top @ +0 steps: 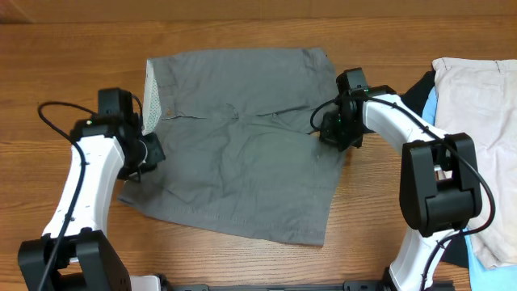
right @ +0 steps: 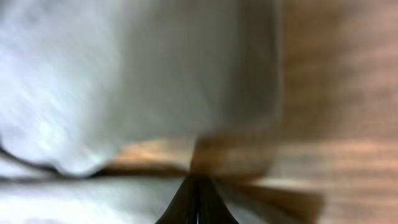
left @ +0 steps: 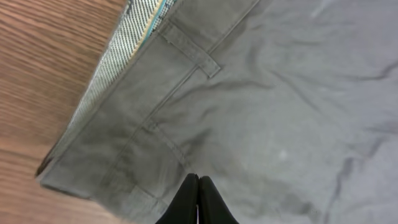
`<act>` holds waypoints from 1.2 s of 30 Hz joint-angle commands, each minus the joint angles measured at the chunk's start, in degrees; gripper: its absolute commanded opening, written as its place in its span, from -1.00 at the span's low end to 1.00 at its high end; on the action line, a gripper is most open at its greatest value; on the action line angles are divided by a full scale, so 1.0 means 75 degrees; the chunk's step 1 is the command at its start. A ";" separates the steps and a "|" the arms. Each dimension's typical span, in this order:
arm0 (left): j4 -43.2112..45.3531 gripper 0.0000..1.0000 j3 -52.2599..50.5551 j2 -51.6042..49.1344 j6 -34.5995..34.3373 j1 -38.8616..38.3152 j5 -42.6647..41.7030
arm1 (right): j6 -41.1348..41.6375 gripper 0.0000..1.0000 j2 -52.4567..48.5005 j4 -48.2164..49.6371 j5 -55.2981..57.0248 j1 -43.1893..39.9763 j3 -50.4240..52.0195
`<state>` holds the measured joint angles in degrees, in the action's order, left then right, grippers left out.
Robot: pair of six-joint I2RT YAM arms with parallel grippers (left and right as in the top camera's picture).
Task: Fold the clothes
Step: 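Lower the right gripper to the shorts' lower-right leg corner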
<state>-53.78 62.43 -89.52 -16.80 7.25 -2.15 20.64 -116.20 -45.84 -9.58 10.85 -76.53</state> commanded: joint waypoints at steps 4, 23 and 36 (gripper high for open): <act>0.0959 -0.92 -0.0140 -0.0513 0.0099 0.0023 -0.0213 | -0.0119 -0.92 -0.0396 0.0376 0.0615 -0.0356 0.0239; -0.2157 -0.92 0.2017 0.0877 0.0052 -0.0108 -0.0664 | 0.0166 -0.72 0.1373 -0.5010 0.0402 -0.0306 -0.2946; -0.3162 -0.63 0.1542 0.2430 -0.0108 -0.0207 -0.0656 | 0.2946 -0.42 0.2885 -0.5584 0.0417 0.2448 -0.1110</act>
<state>-77.30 75.02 -71.44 -16.82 5.98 -6.85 33.93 -97.08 -88.44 -6.66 27.14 -89.95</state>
